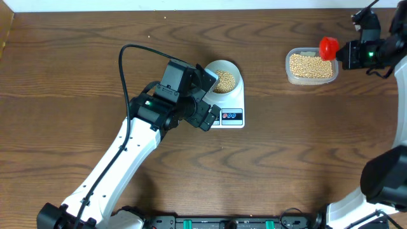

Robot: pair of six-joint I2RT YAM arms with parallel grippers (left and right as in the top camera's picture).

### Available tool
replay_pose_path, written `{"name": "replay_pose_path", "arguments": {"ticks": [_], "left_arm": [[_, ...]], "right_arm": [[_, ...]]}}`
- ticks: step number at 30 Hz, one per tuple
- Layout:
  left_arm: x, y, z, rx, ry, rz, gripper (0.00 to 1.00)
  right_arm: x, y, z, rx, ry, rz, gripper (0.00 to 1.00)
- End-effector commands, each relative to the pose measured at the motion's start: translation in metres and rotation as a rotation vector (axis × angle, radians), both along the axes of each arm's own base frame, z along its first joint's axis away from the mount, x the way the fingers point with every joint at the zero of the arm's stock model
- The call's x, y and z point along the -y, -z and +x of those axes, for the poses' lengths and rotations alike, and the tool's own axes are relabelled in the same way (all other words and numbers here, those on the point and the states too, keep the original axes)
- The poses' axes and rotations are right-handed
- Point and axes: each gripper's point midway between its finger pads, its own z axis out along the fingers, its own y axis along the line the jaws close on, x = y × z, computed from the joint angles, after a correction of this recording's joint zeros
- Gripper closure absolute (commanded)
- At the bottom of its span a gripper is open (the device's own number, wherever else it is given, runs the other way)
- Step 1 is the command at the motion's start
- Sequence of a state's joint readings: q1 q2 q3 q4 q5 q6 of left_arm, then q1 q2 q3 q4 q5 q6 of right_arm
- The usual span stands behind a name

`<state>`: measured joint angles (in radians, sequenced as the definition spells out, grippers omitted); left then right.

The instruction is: Scoop item into bowl and weigh 50g on scale

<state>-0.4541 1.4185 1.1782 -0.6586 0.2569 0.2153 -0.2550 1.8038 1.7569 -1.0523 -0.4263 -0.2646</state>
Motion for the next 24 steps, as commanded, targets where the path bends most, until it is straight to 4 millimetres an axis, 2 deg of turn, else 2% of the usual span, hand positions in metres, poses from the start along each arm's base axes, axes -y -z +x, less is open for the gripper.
{"name": "replay_pose_path", "arguments": {"ticks": [1, 12, 16, 20, 24], "left_arm": [[-0.001, 0.003, 0.000, -0.005, 0.012, 0.008, 0.02], [-0.001, 0.003, 0.000, -0.005, 0.012, 0.008, 0.02], [-0.001, 0.003, 0.000, -0.005, 0.012, 0.008, 0.02], [-0.001, 0.003, 0.000, -0.005, 0.012, 0.008, 0.02], [-0.001, 0.003, 0.000, -0.005, 0.012, 0.008, 0.02]], "right_arm": [[0.011, 0.029, 0.005, -0.091, 0.061, -0.017, 0.99], [0.007, 0.083, 0.011, -0.219, 0.061, 0.017, 0.99], [-0.005, 0.102, 0.013, -0.260, 0.032, 0.051, 0.99], [-0.014, 0.115, 0.013, -0.293, 0.014, 0.061, 0.99], [-0.012, 0.114, 0.016, -0.284, 0.042, 0.073, 0.99]]}}
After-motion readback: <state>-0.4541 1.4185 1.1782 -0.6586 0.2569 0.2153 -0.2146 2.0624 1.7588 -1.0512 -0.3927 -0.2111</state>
